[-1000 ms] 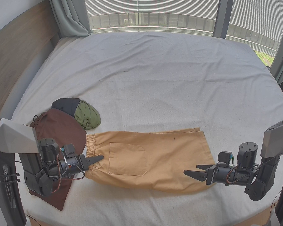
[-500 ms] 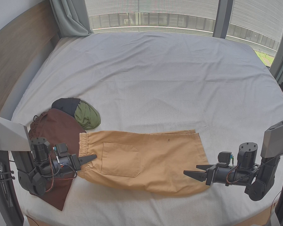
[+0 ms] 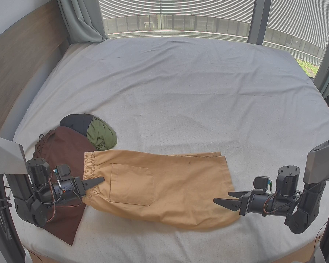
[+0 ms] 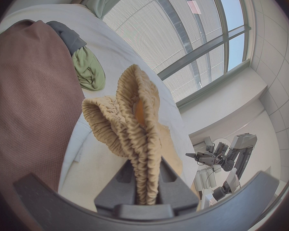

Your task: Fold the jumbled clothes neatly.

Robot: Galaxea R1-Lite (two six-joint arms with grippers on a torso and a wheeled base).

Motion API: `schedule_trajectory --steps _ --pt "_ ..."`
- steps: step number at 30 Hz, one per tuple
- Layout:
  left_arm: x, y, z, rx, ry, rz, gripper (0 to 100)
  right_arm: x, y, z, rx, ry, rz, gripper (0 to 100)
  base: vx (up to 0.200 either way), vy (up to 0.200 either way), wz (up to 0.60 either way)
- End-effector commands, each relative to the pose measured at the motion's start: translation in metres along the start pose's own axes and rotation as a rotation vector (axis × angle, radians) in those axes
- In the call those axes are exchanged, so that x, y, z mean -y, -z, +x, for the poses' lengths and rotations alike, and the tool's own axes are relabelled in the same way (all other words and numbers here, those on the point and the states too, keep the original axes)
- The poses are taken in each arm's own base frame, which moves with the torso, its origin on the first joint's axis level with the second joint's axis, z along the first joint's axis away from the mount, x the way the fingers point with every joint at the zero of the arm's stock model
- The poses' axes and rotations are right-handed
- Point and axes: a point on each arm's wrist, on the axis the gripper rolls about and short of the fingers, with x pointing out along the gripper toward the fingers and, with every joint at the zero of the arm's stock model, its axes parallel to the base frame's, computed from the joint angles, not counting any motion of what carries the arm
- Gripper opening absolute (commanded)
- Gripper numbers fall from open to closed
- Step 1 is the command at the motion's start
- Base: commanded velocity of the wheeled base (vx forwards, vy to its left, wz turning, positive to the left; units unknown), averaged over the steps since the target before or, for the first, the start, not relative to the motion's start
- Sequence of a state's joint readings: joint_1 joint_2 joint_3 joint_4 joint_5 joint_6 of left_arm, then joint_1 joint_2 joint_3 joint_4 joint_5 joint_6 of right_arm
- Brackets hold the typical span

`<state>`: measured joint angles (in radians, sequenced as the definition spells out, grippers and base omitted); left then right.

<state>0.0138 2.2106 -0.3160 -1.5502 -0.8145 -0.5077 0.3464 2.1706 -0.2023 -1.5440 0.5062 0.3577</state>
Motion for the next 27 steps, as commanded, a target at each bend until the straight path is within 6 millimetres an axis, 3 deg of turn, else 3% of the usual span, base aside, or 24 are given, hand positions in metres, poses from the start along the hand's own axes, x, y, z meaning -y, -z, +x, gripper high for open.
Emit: schedule_trajectory --steps 1,27 --pt "0.001 -0.003 -0.003 0.014 -0.002 0.007 0 0.000 0.000 0.000 -0.001 0.000 0.000 100 0.000 0.000 0.00" --pt "0.001 -0.014 -0.001 0.045 0.009 0.028 0 0.001 -0.001 0.000 0.003 0.001 0.000 100 0.000 0.000 0.00"
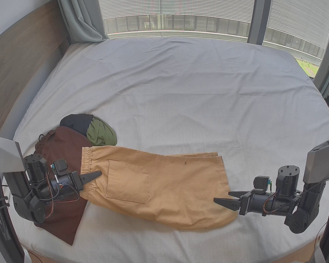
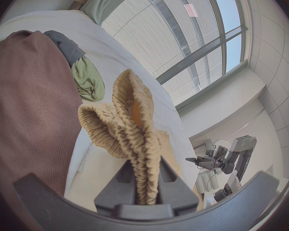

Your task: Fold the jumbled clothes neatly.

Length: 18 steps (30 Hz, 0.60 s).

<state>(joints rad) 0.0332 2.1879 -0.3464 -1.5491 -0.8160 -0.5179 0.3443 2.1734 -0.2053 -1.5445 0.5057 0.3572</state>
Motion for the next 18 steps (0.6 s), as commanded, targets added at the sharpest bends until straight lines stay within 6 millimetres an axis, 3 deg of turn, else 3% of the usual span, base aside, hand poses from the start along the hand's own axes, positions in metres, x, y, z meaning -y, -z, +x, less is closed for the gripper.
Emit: schedule_trajectory --steps 1,18 --pt "0.003 -0.001 0.004 -0.002 0.014 0.010 0 0.000 0.000 0.000 0.002 0.000 0.000 100 0.000 0.000 0.00" --pt "0.032 0.019 0.037 -0.087 0.095 0.015 0 0.000 0.000 0.000 0.000 0.000 0.000 100 0.000 0.000 0.00"
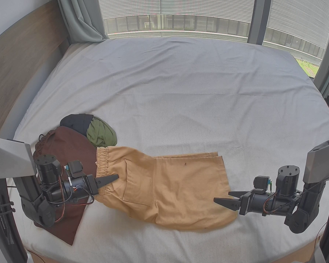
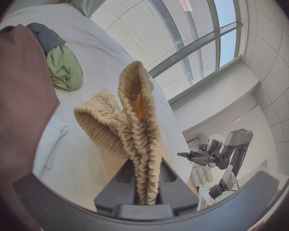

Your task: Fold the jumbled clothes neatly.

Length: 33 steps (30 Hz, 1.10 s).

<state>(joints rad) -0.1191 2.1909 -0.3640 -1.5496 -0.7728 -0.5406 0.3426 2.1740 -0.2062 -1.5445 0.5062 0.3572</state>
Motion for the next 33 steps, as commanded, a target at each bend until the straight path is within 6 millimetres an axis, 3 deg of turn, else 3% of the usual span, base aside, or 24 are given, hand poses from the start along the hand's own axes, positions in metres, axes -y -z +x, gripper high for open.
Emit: schedule_trajectory --steps 1,33 --pt "0.004 0.004 0.006 -0.018 0.016 -0.003 0 0.000 0.000 0.000 -0.001 -0.001 0.000 100 0.000 0.000 0.00" --pt "0.043 0.003 0.062 -0.015 0.124 -0.162 0 -0.002 -0.003 -0.002 0.014 -0.005 -0.008 100 0.000 0.000 0.00"
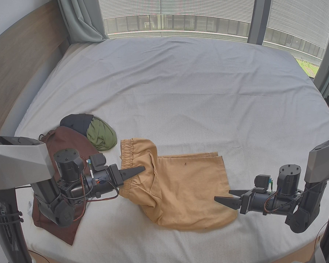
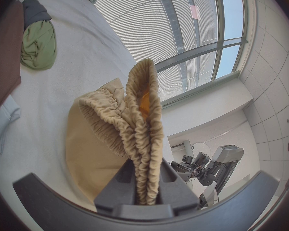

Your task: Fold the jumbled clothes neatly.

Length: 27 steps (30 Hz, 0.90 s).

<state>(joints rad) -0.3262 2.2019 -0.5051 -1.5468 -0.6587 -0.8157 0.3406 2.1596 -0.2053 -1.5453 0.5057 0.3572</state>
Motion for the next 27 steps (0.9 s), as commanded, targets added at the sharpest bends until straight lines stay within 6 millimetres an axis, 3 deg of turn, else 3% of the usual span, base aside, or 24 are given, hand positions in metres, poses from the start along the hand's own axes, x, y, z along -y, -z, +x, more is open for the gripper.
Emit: schedule_trajectory --steps 1,21,27 --pt "0.002 0.004 0.006 -0.015 0.015 -0.007 0 -0.001 0.000 0.000 0.000 -0.004 -0.002 100 0.000 0.000 0.00" --pt "0.005 0.032 0.056 -0.098 0.072 0.004 0 0.002 -0.006 0.001 0.029 0.001 -0.010 100 0.000 0.000 0.00" --pt "0.004 0.043 0.065 -0.127 0.084 -0.061 0 0.006 -0.011 0.002 0.052 0.011 -0.012 100 0.000 0.000 0.00"
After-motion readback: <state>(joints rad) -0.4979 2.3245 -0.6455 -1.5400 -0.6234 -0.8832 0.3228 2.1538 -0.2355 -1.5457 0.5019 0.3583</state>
